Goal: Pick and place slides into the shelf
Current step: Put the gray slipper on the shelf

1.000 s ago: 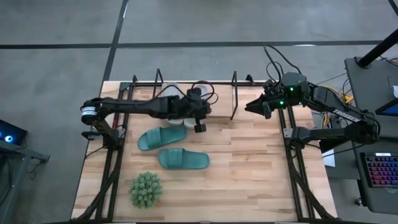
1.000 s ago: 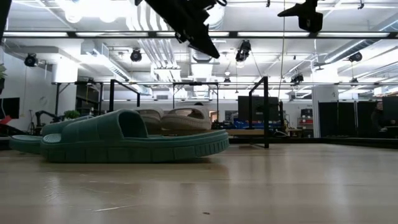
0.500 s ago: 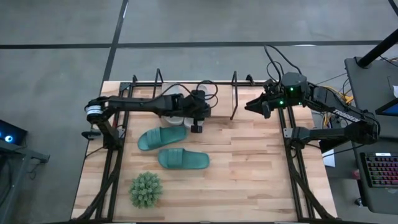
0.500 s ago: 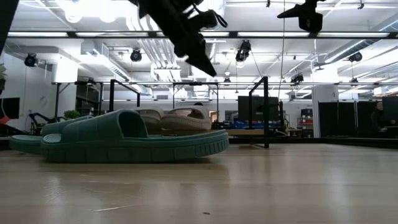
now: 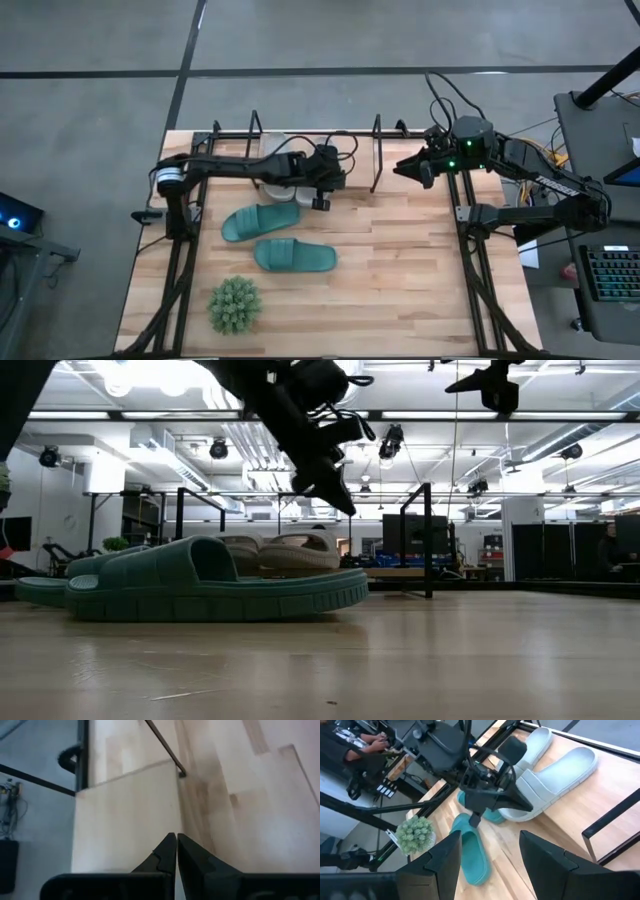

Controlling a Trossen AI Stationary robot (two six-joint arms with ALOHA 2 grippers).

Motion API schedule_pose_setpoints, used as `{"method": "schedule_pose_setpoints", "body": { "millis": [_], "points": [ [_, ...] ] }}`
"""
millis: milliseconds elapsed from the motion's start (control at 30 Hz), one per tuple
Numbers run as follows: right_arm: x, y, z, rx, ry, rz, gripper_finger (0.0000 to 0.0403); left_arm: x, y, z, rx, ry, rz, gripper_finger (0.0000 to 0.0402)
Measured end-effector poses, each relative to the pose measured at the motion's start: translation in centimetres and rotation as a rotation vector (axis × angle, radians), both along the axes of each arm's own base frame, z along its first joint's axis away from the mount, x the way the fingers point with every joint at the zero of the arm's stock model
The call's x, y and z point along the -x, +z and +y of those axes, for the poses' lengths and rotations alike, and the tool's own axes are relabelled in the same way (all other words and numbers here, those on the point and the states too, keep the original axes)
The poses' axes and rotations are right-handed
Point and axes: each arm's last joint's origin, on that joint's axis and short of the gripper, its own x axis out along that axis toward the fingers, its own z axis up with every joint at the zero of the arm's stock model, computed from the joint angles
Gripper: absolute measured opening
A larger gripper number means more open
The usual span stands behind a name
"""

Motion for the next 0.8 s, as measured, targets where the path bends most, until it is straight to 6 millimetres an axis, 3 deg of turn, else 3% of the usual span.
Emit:
{"method": "schedule_pose_setpoints", "body": {
  "millis": [367, 800],
  "points": [
    [0.0, 0.0, 0.0, 0.001, -0.001, -0.001, 0.0192, 0.4, -1.0, 1.1, -0.030, -0.023, 0.093, 0.0000],
    [0.0, 0.0, -0.1, 0.021, -0.018, 0.004, 0.0192, 0.2, -0.7, 2.2, -0.027, -0.107, 0.029, 0.0000]
  ]
}}
